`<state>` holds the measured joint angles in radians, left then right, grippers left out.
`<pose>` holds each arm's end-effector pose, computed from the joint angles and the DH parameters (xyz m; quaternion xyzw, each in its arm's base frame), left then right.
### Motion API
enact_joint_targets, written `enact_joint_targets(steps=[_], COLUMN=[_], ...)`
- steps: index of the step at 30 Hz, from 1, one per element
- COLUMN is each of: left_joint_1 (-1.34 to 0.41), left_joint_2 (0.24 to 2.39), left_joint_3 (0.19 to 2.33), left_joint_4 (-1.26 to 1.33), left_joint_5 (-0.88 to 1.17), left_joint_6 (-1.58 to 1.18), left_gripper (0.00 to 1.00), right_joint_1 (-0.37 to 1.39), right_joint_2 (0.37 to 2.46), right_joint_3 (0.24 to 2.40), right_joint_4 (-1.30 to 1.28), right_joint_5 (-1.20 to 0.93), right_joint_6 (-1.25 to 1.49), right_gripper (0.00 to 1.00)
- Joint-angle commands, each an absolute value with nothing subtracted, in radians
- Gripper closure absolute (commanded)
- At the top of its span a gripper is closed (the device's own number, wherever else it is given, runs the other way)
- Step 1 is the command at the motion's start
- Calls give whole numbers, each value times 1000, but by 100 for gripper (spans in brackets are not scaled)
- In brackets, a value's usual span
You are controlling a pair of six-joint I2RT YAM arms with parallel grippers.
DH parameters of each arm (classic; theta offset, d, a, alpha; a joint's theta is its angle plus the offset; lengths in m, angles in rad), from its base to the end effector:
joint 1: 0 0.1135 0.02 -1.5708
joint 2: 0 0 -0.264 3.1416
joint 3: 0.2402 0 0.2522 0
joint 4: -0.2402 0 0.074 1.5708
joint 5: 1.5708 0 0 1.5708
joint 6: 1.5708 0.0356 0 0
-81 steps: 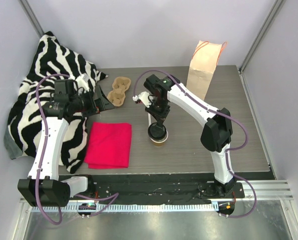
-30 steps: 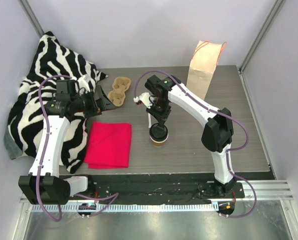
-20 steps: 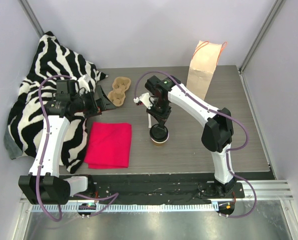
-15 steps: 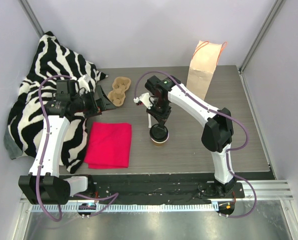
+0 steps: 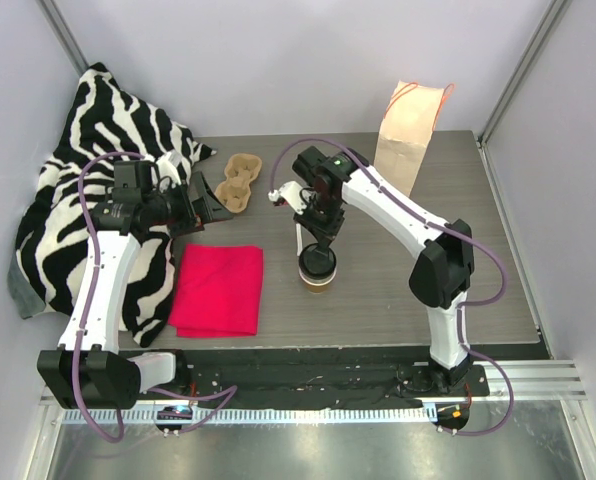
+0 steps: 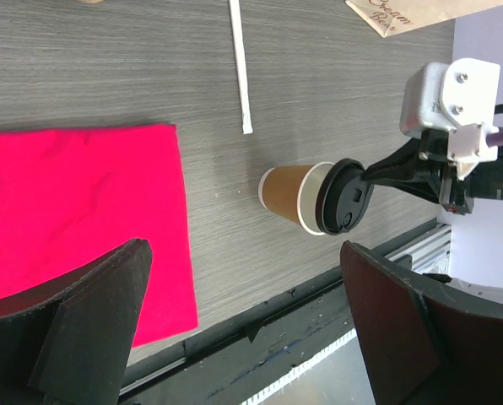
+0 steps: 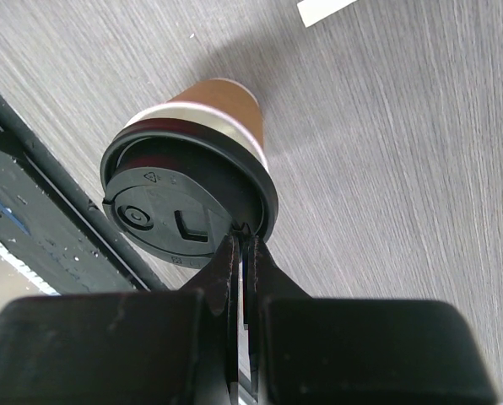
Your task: Pack the takeout coffee
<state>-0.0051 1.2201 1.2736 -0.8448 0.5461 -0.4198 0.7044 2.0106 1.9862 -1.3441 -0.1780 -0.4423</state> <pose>0.2440 -0.0197 0.3602 -0.0831 0.8927 -0.3210 0.3051 0.3012 0.2643 0.2996 -0.5451 0.8276 0.1008 0.0882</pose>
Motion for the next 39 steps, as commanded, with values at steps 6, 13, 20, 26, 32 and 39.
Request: enact_joint_targets(steps=[6, 13, 20, 26, 32, 39], left_joint_1=[-5, -5, -5, -5, -5, -5], left_joint_2=[1206, 1206, 1207, 1197, 1196, 1200], left_joint_3=[1272, 1273, 1275, 1258, 1253, 1258], left_joint_4=[-807, -811, -813, -810, -808, -811], left_joint_5=[571, 569, 571, 571, 572, 575], left_joint_6=[-431, -425, -423, -423, -423, -422], left_gripper=[0, 0, 0, 0, 0, 0], right_joint_1=[732, 732, 732, 732, 732, 732], right_joint_2=[1968, 1996, 2025, 2036, 2039, 2051], right_joint_3=[1950, 1979, 1990, 2006, 2029, 2022], right_joint_4=[-1505, -1505, -1500, -1499, -1505, -1506], right_joint_5=[-183, -163, -144, -147, -152, -155], right_joint_6=[-451, -449, -456, -451, -453, -459], right_gripper=[99, 99, 99, 99, 99, 99])
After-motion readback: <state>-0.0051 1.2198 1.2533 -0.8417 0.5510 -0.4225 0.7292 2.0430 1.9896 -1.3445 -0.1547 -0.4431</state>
